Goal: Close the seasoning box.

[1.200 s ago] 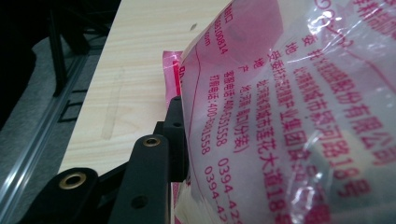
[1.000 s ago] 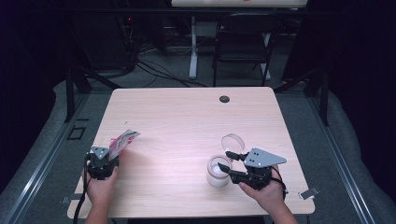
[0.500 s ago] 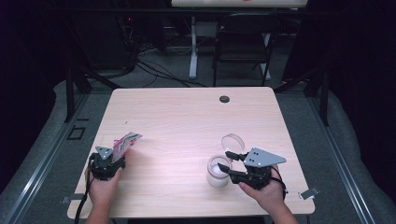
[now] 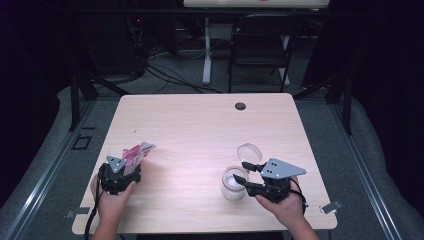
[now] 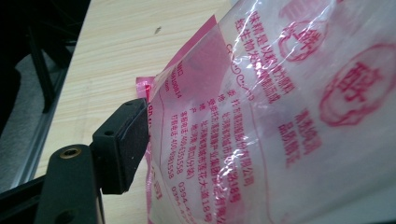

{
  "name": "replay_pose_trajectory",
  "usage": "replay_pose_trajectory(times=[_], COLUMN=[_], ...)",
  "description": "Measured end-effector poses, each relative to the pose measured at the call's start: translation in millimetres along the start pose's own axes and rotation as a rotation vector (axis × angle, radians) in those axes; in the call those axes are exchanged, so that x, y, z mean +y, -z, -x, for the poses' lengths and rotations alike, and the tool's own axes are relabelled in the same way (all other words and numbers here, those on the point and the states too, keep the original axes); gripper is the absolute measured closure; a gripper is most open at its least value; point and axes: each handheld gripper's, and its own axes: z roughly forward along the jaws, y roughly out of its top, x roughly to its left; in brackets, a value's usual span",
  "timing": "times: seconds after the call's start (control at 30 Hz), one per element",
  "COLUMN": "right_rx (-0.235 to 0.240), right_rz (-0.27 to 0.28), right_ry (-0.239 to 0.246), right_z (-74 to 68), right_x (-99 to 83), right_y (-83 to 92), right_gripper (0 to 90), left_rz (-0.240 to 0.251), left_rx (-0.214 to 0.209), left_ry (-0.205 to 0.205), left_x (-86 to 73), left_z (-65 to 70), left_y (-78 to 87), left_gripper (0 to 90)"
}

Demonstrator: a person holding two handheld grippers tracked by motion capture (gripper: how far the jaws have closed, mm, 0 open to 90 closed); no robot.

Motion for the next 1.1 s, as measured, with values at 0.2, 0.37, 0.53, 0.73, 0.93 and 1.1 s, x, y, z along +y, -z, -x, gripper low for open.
replay_pose_trajectory(times=[0.2, 0.37, 0.53, 0.73, 0.93, 1.1], right_rx=[-0.005, -0.003, -0.006, -0.010, -0.014, -0.023], right_rz=[0.001, 0.004, 0.007, 0.019, 0.026, 0.024], right_ry=[-0.002, -0.002, -0.004, 0.003, -0.002, -0.004], right_z=[1.0, 0.9, 2.1, 0.8, 1.5, 1.7], right_x=[0.1, 0.8, 1.7, 5.7, 7.1, 7.7], right_y=[-0.4, 0.5, 2.5, 7.3, 10.0, 12.1], right_gripper=[51.1, 50.9, 51.0, 51.0, 51.3, 53.1], left_rz=[0.016, 0.040, 0.064, 0.071, 0.068, 0.063], left_rx=[-0.052, -0.090, -0.119, -0.164, -0.221, -0.249], left_ry=[-0.032, -0.052, -0.086, -0.111, -0.148, -0.186], left_x=[2.6, 6.5, 9.4, 9.6, 9.4, 8.3], left_z=[10.6, 21.7, 36.9, 53.6, 71.4, 83.8], left_y=[5.7, 10.2, 17.6, 21.5, 22.8, 23.9], left_gripper=[28.1, 26.1, 26.1, 26.2, 26.3, 26.5])
